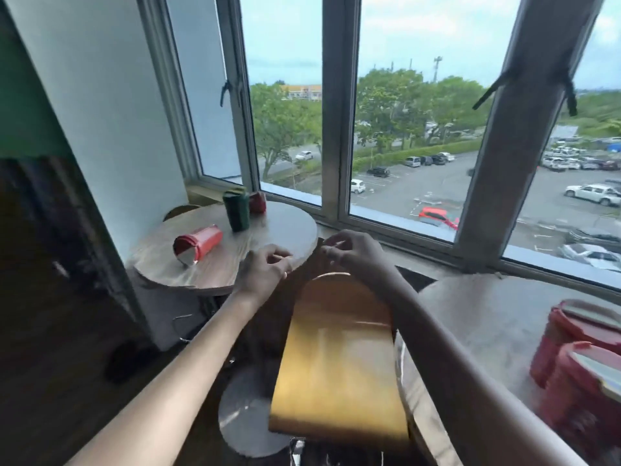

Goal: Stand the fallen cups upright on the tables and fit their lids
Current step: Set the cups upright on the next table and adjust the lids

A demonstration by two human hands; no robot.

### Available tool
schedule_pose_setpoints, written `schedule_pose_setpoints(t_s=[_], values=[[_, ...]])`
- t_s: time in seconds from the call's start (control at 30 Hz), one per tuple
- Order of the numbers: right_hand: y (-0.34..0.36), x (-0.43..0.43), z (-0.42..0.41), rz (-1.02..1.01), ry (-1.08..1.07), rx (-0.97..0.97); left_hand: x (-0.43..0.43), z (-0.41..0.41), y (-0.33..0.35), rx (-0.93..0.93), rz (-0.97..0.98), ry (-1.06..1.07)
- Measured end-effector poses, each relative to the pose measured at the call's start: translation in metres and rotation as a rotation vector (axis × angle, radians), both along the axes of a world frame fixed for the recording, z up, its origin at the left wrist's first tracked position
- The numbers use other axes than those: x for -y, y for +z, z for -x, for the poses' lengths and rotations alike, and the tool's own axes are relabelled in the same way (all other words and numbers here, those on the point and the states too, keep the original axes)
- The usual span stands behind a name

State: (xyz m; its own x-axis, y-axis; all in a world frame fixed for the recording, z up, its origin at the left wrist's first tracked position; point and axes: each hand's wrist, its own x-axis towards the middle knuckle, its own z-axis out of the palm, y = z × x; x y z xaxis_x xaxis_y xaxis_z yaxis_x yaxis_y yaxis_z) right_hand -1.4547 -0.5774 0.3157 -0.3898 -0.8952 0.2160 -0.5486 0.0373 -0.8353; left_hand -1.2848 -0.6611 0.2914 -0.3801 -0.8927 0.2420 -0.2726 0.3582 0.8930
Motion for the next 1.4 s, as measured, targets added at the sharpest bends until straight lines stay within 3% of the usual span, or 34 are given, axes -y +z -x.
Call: schedule_pose_setpoints(t_s=[0.33, 0.7, 0.93, 1.07, 1.4], values=[[-0.036, 0.184, -0.087, 0.083, 0.195, 0.225, 0.157, -0.089, -0.021, 0.029, 0.038, 0.216], [-0.041, 0.379, -0.110, 0.103, 0.074, 0.253, 0.372, -0.099, -0.016, 0.135, 0.040, 0.163], [-0.047, 0.439, -0.121, 0.104, -0.040, 0.226, 0.476, -0.079, -0.030, 0.119, 0.074, -0.055], [-0.062, 0.458, -0.142, 0.088, -0.111, 0.186, 0.520, -0.057, -0.039, -0.012, 0.088, -0.190], [-0.078, 0.437, -0.184, -0.149, -0.267, 0.113, 0.578, -0.021, -0.054, -0.118, -0.240, -0.522]])
